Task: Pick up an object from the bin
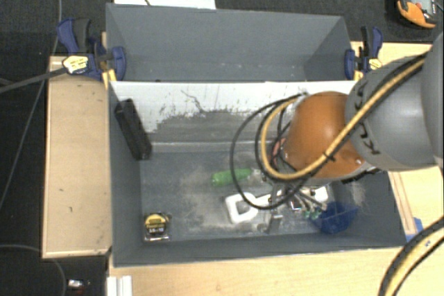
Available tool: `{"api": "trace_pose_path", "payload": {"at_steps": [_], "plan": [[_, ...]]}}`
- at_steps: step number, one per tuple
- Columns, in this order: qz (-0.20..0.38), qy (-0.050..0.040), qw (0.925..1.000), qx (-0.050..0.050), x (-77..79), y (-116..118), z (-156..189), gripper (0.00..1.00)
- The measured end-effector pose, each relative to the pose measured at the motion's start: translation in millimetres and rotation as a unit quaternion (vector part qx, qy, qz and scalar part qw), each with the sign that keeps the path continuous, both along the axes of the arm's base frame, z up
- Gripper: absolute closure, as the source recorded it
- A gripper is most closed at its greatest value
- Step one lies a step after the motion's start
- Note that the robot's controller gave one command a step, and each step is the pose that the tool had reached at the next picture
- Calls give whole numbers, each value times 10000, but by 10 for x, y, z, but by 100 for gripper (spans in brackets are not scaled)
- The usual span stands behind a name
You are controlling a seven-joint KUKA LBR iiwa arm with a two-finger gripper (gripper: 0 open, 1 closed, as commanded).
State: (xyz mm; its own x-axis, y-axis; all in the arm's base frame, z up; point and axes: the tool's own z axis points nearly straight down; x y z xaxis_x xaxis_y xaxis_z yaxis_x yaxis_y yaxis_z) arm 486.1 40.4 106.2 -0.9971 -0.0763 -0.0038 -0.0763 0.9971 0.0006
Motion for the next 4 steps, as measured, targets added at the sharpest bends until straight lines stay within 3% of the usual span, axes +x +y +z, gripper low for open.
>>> {"api": "trace_pose_path", "payload": {"at_steps": [1, 2, 4], "plan": [[1003, -161, 9948, -28, 347, -24, -339, 0], [1, -48, 10000, -3, 212, -145, -349, 100], [13, -50, 10000, -4, 208, -145, -244, 100]]}}
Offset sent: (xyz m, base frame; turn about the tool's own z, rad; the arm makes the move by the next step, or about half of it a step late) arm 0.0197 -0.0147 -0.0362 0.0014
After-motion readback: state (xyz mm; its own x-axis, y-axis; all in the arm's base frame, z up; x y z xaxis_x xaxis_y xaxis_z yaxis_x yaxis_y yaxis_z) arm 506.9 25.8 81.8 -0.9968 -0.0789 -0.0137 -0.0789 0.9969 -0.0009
